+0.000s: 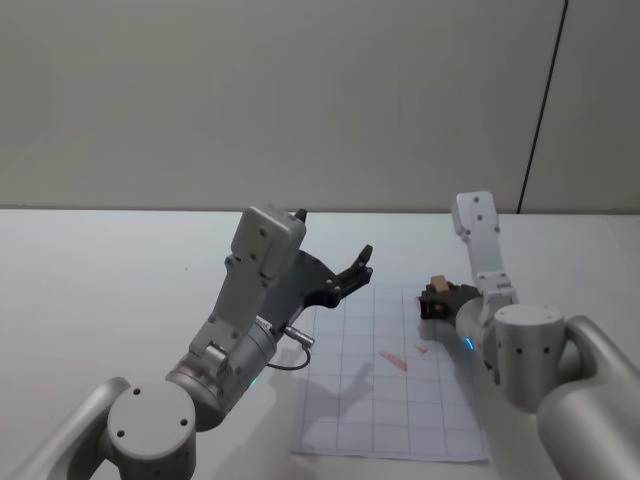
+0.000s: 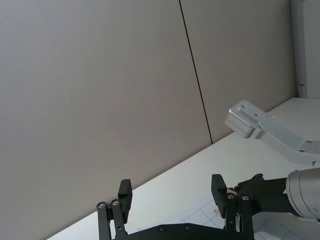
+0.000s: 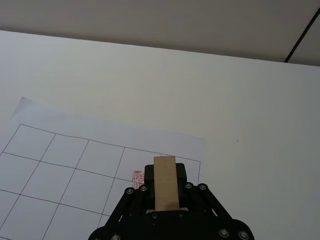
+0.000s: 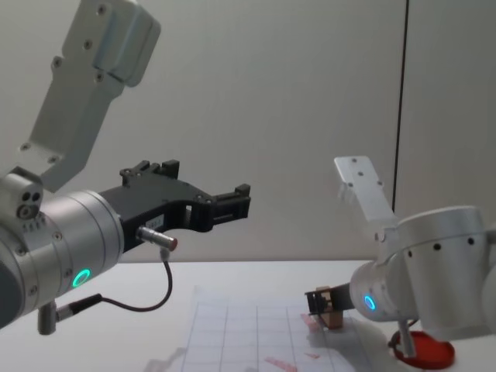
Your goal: Use the one hand to pick up the stamp and affix it onto the A4 paper.
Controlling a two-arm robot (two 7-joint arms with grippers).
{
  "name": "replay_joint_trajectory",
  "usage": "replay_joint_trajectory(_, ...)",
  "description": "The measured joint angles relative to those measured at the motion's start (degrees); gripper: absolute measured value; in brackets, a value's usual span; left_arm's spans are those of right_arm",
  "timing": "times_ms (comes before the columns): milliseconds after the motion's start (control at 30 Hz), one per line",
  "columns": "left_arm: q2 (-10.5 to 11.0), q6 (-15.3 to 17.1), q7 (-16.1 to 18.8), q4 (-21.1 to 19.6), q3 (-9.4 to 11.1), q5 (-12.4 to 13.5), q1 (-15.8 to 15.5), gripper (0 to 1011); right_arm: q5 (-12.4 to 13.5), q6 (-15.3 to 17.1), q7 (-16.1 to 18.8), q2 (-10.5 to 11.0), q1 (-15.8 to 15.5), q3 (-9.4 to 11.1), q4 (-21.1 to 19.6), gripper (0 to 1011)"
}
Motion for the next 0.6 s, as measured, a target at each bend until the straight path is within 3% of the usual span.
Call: replay_joint_trajectory(600,0.00,0.00,0.00,0.00,0.00,0.00,0.00,1002,3.04,4.01,2.00,1.14,-3.00,1.25,-12.49,220)
